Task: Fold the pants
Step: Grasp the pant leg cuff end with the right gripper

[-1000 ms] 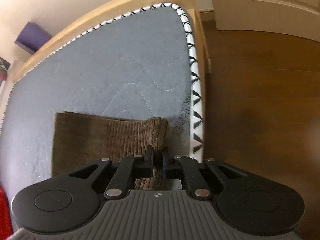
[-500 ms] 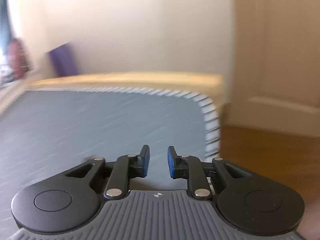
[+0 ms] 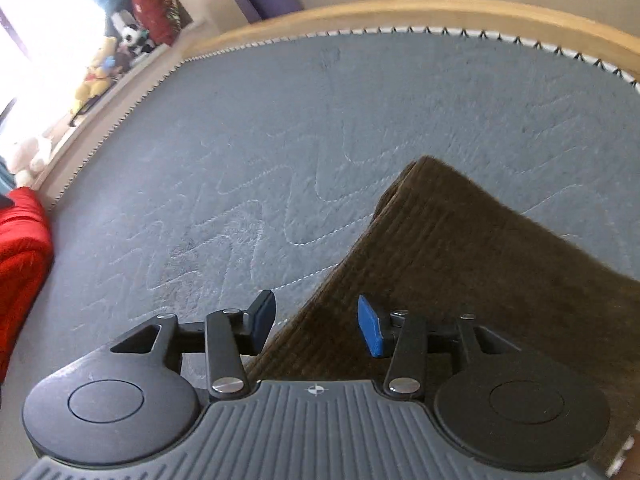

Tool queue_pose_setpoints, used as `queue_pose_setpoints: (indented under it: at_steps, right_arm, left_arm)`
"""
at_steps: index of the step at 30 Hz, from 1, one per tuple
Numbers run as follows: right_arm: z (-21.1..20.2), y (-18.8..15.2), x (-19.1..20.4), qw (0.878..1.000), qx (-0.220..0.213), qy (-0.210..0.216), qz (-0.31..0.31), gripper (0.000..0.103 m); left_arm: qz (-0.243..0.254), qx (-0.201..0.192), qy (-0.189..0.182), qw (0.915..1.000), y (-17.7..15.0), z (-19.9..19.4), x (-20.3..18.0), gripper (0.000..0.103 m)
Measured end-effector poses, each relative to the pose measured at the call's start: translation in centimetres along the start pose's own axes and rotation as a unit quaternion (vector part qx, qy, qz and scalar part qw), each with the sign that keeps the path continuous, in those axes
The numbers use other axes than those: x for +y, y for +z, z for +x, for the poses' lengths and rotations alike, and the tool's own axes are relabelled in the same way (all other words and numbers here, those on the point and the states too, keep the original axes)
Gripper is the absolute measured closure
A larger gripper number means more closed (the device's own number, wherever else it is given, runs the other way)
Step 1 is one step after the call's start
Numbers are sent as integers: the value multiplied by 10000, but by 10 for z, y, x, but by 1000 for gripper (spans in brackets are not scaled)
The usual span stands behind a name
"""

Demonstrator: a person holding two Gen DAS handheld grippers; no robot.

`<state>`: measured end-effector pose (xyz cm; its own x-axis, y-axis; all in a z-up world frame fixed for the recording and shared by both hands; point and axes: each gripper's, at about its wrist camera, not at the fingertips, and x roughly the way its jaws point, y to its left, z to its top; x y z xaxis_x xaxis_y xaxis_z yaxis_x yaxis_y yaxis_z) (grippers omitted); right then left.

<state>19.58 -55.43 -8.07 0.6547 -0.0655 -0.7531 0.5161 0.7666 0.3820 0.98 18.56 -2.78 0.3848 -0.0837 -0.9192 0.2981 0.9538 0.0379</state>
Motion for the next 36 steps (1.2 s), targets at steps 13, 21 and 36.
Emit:
queue_pose_setpoints:
  at_steps: [13,21,36]
  right_arm:
    - [14,22,23,9884,-1070,-1081,0,101]
    - [1,27,1,9895,-909,-1126,-42,65]
    - [-125,13,-115,9874,-996,-434,1153,57]
  left_arm:
    - [167,-295,227,9992,43,23,-21,46]
    - [58,515,925,9944,41,55,-5,49]
    - [538,-284,1105,9920,41,12,-42,59]
